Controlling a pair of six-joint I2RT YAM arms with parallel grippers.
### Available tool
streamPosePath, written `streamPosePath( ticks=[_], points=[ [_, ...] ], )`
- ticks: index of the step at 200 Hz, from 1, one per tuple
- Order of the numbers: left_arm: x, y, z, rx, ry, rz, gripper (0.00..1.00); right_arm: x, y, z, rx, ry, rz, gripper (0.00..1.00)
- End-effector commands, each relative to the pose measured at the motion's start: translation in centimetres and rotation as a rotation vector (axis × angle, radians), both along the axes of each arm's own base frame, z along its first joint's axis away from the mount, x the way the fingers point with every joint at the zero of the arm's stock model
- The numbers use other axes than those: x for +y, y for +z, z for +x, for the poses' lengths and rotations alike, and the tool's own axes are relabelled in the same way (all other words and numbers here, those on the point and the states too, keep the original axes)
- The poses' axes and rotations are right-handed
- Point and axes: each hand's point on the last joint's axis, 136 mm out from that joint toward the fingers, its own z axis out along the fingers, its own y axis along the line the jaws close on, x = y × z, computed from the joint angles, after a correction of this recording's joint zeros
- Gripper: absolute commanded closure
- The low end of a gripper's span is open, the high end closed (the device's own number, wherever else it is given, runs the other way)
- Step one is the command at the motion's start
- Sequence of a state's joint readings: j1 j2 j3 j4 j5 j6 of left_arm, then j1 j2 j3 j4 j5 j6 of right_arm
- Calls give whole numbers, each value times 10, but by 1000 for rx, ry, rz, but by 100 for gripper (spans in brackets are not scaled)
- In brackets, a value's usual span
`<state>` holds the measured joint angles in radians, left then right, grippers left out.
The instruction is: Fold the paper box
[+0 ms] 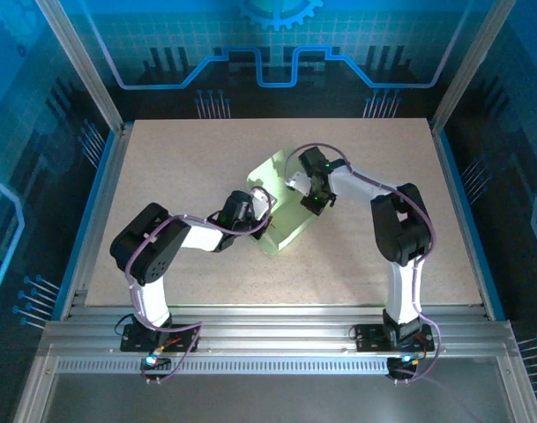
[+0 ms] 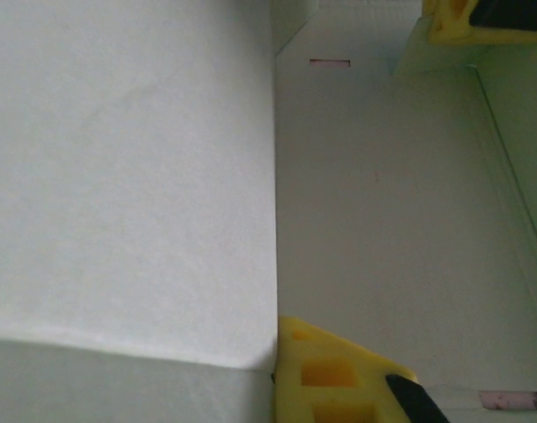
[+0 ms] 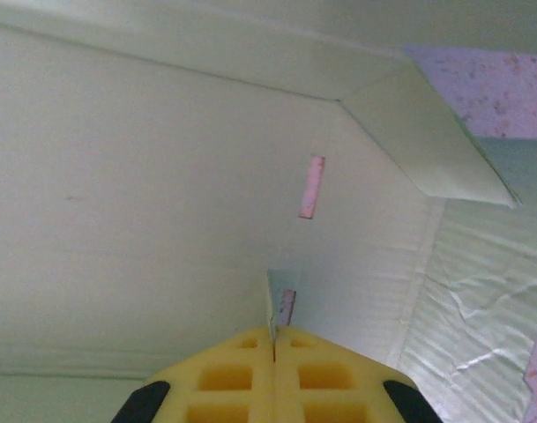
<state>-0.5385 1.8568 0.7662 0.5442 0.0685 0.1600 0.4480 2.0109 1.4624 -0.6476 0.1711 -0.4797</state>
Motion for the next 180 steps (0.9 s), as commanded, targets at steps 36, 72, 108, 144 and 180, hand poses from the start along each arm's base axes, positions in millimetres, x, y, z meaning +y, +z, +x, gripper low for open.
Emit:
streamPosePath(
  ticks=[36, 72, 108, 144, 180],
  points=[
    [-2, -22, -10, 63, -41, 45, 97, 32, -16, -33, 142, 233, 46, 100],
    [-3, -21, -12, 54, -53, 41, 96, 15, -4, -2, 155, -32, 98, 100],
    [-3, -21, -12, 54, -56, 42, 96, 4, -5, 1, 176, -91, 75, 100],
    [-7, -21, -16, 55, -86, 32, 94, 22, -12, -18, 86, 207, 37, 100],
    [-7, -22, -15, 55, -87, 30, 94, 30, -18, -26, 51, 336, 2, 100]
  ],
)
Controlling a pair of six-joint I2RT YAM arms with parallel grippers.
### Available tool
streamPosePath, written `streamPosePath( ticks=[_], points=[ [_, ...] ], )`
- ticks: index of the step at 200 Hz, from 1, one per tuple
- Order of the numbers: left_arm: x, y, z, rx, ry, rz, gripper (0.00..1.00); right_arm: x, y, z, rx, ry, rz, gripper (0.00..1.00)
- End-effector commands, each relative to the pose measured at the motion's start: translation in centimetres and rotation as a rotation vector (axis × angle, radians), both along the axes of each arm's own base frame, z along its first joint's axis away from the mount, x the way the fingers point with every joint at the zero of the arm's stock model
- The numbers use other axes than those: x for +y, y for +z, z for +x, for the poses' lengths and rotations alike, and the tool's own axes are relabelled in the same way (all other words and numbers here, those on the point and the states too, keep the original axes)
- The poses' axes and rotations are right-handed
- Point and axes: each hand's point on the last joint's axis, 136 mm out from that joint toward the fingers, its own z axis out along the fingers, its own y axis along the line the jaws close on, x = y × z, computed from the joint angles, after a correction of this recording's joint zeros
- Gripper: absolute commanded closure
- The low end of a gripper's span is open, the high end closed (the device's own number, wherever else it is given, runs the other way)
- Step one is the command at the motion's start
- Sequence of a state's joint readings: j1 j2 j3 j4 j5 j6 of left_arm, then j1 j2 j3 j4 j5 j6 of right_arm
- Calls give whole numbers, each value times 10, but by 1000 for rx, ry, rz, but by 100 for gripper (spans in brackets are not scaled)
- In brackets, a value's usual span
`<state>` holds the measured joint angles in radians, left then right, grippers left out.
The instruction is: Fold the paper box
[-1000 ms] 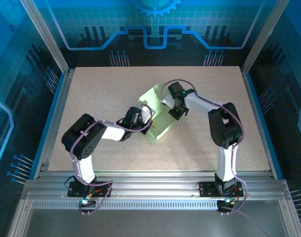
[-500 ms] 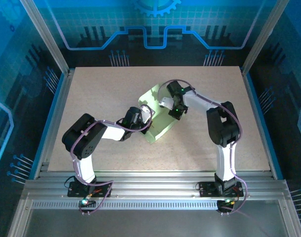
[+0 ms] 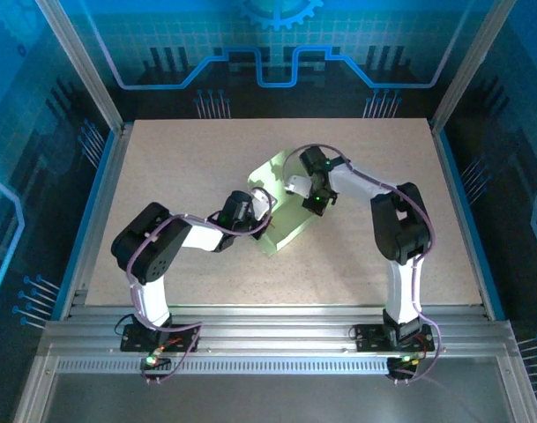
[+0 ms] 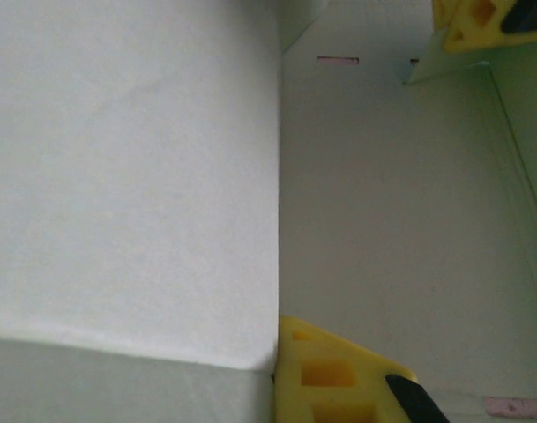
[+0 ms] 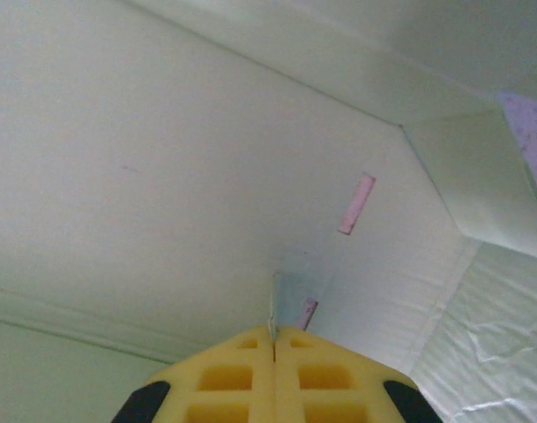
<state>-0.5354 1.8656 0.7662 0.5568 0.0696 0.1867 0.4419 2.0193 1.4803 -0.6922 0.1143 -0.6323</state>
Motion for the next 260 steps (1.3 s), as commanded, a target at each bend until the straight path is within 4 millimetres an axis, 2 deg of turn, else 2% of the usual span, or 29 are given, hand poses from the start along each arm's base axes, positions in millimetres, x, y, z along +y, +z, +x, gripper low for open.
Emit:
streamPosePath(
  ticks=[1, 19, 47, 59, 71, 92, 113, 127, 160, 181, 194, 206, 215, 248, 260],
  points=[
    [-7, -20, -17, 72, -73, 17, 94, 26, -17, -18, 9, 180, 9, 100],
    [-7, -19, -16, 69, -71, 17, 94, 24, -17, -13, 7, 154, 12, 100],
    [-8, -19, -17, 72, -75, 16, 94, 18, -2, 8, 34, -49, 114, 100],
    [-8, -19, -17, 71, -74, 15, 94, 15, -1, 10, 75, -93, 123, 100],
    [-8, -18, -17, 71, -77, 15, 93, 16, -5, 6, 81, -56, 101, 99],
    [-9, -18, -18, 73, -85, 15, 93, 22, -17, -8, 30, 107, 48, 100],
    [-8, -19, -18, 71, -84, 21, 93, 27, -16, -12, 7, 140, 52, 100],
    [-8, -19, -18, 71, -84, 22, 93, 27, -19, -18, -21, 226, 13, 100],
    [-8, -20, -18, 71, -83, 23, 93, 24, -11, -10, -31, 165, 61, 100],
    [-8, -21, -19, 73, -84, 23, 93, 27, 5, -1, -48, 115, 142, 84],
    [-8, -20, -18, 72, -85, 21, 93, 29, 16, 2, -47, 86, 197, 65],
    [-9, -19, -19, 74, -91, 20, 93, 28, 27, 7, -61, 64, 241, 62],
    [-10, -19, -21, 78, -100, 20, 93, 27, 34, 10, -77, 48, 270, 52],
    [-9, -20, -21, 79, -101, 25, 93, 20, 59, 24, -131, -13, 386, 51],
    [-9, -20, -21, 80, -100, 26, 93, 14, 61, 33, -157, -40, 396, 51]
  ],
)
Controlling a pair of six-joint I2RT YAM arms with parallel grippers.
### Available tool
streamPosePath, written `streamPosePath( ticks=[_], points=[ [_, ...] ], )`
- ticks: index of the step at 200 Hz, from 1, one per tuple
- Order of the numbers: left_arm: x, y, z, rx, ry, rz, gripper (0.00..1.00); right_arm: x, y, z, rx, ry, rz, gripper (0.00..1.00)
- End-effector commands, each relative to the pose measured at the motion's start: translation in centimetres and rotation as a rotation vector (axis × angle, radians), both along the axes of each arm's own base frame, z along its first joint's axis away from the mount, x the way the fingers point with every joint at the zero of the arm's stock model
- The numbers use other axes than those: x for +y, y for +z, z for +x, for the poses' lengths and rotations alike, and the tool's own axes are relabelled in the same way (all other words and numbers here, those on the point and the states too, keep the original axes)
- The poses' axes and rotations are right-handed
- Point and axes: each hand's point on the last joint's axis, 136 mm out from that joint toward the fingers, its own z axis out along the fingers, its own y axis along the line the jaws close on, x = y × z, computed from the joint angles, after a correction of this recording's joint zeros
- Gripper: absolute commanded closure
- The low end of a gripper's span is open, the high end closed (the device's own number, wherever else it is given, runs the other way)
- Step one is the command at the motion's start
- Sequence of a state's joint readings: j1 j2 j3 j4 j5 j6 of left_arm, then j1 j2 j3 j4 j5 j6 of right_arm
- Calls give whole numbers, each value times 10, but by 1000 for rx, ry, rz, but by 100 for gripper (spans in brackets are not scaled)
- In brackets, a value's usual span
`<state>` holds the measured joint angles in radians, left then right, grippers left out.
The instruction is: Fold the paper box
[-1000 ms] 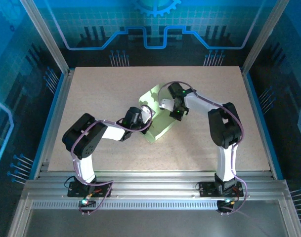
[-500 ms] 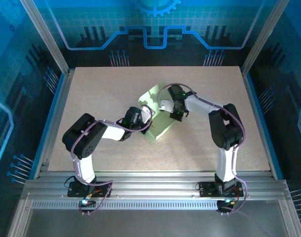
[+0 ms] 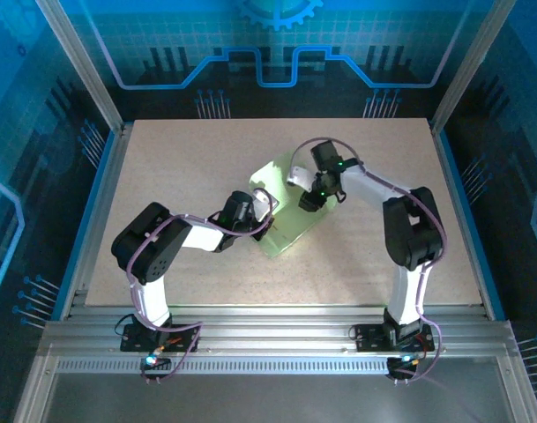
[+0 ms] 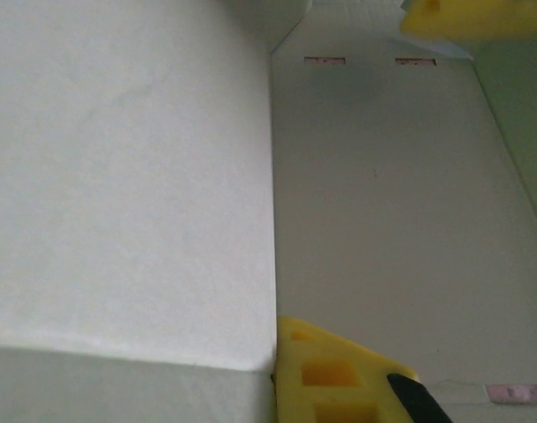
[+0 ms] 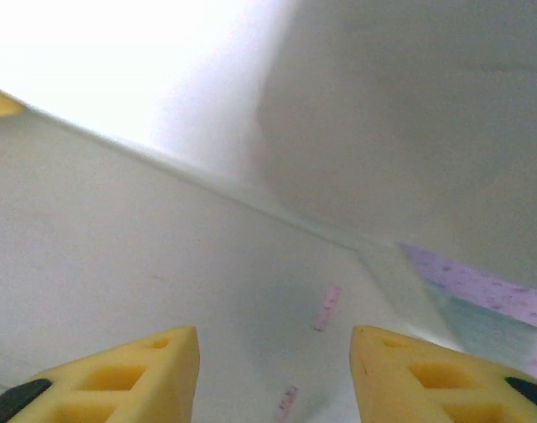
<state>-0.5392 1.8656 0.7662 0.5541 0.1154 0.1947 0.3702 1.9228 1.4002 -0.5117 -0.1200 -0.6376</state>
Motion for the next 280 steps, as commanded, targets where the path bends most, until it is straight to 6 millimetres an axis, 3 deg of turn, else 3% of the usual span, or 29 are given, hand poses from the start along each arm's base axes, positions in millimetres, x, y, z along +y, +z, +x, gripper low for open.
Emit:
streamPosePath(
  ticks=[1, 42, 64, 120, 161, 210, 226, 259, 280],
  points=[
    [-2, -21, -15, 68, -56, 44, 93, -3, 27, 16, -56, -60, 122, 51],
    [-3, -24, -16, 106, -57, 35, 93, -10, 12, 27, -70, -12, 71, 51],
    [-3, -25, -17, 117, -61, 32, 93, -5, 1, 22, -50, 113, 71, 52],
    [0, -28, -16, 95, -61, 47, 93, -13, -23, 46, -8, 83, 1, 52],
    [0, -29, -16, 98, -61, 54, 93, -17, -38, 44, 35, 84, -38, 53],
    [-1, -29, -15, 104, -58, 52, 93, -11, -32, 27, 80, 95, -18, 71],
    [-1, -29, -15, 104, -56, 51, 93, -10, -30, 24, 86, 88, -24, 83],
    [0, -26, -12, 93, -46, 49, 94, -3, -26, 19, 91, 44, -38, 86],
    [0, -27, -12, 95, -44, 52, 94, -2, -26, 20, 76, -30, -93, 93]
  ],
)
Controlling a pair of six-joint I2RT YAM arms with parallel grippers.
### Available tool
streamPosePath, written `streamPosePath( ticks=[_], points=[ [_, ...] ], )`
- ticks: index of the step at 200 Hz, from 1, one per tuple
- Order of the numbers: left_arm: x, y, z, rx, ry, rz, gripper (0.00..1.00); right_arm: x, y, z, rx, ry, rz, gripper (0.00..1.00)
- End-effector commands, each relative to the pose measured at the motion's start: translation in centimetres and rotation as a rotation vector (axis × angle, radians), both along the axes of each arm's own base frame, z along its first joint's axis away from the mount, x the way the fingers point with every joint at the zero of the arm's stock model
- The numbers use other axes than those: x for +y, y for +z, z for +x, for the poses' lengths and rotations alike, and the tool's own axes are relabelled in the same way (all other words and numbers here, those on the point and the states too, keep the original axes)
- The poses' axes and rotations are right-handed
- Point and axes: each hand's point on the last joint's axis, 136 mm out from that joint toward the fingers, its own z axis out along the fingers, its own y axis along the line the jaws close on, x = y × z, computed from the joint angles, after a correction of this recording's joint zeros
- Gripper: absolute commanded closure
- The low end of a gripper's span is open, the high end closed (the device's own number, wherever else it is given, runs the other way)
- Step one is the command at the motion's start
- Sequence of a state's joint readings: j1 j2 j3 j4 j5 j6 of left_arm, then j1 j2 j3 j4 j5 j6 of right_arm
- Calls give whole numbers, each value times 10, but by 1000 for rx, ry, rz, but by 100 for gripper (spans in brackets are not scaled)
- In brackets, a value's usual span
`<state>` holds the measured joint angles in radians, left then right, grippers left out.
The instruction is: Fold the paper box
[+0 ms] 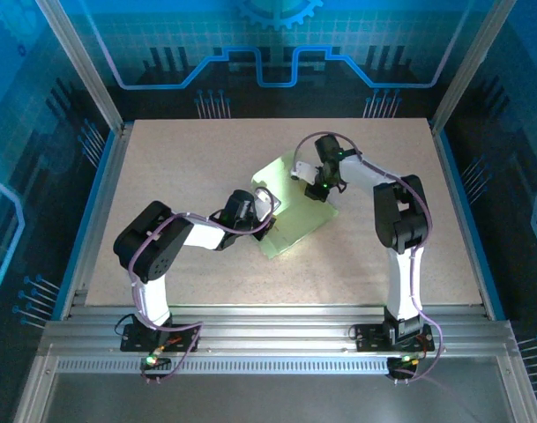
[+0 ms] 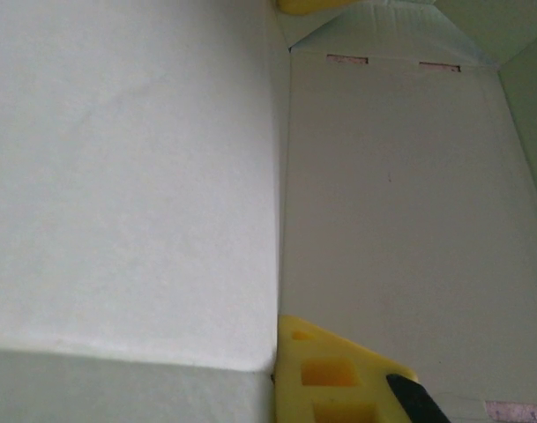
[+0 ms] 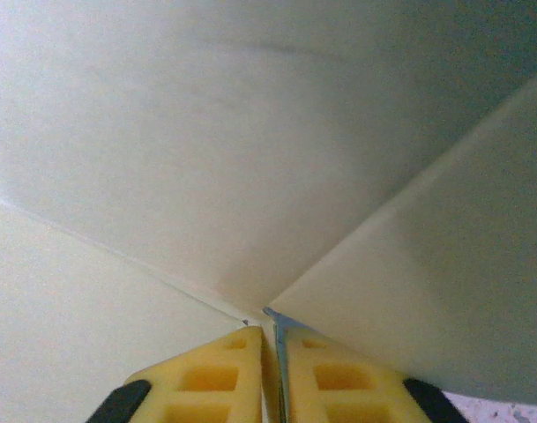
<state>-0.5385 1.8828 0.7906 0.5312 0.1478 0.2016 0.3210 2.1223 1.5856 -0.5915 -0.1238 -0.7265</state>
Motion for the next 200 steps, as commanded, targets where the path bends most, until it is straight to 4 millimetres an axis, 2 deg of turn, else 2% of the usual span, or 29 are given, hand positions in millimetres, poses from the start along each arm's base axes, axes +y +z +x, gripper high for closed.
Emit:
streamPosePath(
  ticks=[1, 35, 55, 97, 121, 161, 200],
  points=[
    [6, -24, -12, 74, -15, 58, 94, 10, 9, -13, 13, -65, -46, 93],
    [5, -24, -11, 75, -16, 58, 94, 10, 12, -12, 12, -196, -91, 95],
    [6, -24, -10, 76, -12, 61, 94, 3, 14, -9, 33, -334, -108, 99],
    [5, -23, -9, 73, -10, 59, 94, 20, 12, -23, 67, -523, -101, 100],
    [5, -21, -9, 70, -8, 52, 94, 26, 7, -30, 55, -622, -74, 100],
    [5, -22, -9, 72, -6, 52, 94, 21, 9, -28, 27, -892, 30, 100],
    [3, -23, -10, 76, -11, 53, 94, 26, 9, -28, -16, -1022, 40, 100]
  ],
)
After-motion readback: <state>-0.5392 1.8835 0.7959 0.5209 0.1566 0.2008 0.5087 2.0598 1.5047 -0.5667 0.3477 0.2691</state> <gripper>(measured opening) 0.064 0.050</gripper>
